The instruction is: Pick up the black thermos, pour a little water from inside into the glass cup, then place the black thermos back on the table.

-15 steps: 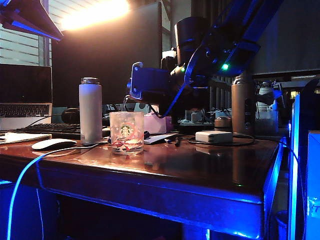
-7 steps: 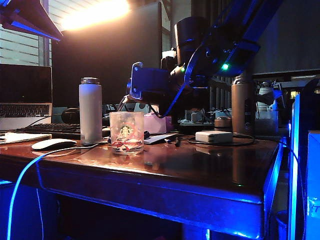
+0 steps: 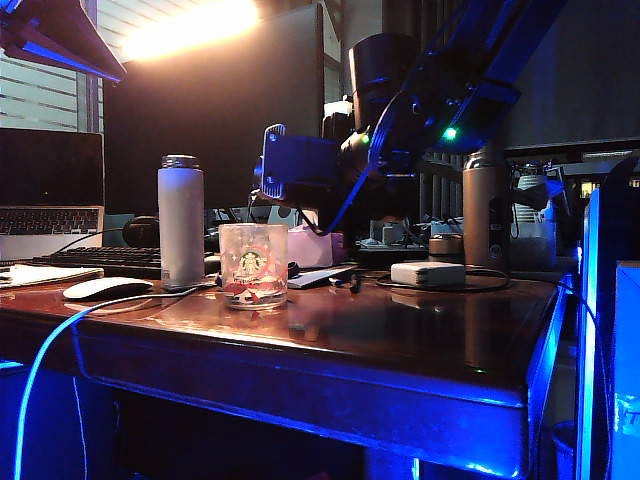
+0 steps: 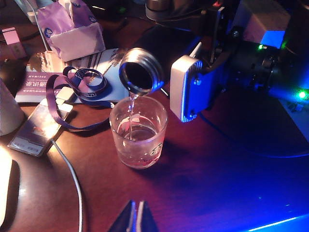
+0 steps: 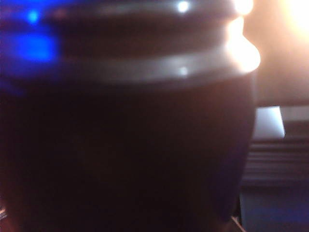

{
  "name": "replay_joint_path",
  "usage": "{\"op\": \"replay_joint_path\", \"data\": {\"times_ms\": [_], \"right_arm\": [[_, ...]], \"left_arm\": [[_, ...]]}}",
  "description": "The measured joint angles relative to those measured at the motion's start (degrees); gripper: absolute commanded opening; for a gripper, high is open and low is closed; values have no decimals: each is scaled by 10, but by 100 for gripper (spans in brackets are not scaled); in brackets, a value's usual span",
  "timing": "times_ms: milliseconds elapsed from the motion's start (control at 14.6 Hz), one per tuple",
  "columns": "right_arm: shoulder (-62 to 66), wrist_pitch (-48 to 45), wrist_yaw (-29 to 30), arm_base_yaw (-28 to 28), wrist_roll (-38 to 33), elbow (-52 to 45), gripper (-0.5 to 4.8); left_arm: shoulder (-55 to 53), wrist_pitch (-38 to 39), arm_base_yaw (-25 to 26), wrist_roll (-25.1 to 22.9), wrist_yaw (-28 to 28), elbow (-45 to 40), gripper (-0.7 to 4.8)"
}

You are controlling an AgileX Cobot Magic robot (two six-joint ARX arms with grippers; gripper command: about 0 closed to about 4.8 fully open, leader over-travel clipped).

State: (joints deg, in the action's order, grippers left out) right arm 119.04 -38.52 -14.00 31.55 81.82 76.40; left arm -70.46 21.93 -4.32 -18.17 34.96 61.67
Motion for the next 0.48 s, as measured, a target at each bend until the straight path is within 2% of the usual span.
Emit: {"op": "replay_joint_path", "data": {"times_ms": [480], "right_arm": [[0,0,-13,-1,-83,0,157]], "left_arm": [[0,0,0,0,0,0,31]]}}
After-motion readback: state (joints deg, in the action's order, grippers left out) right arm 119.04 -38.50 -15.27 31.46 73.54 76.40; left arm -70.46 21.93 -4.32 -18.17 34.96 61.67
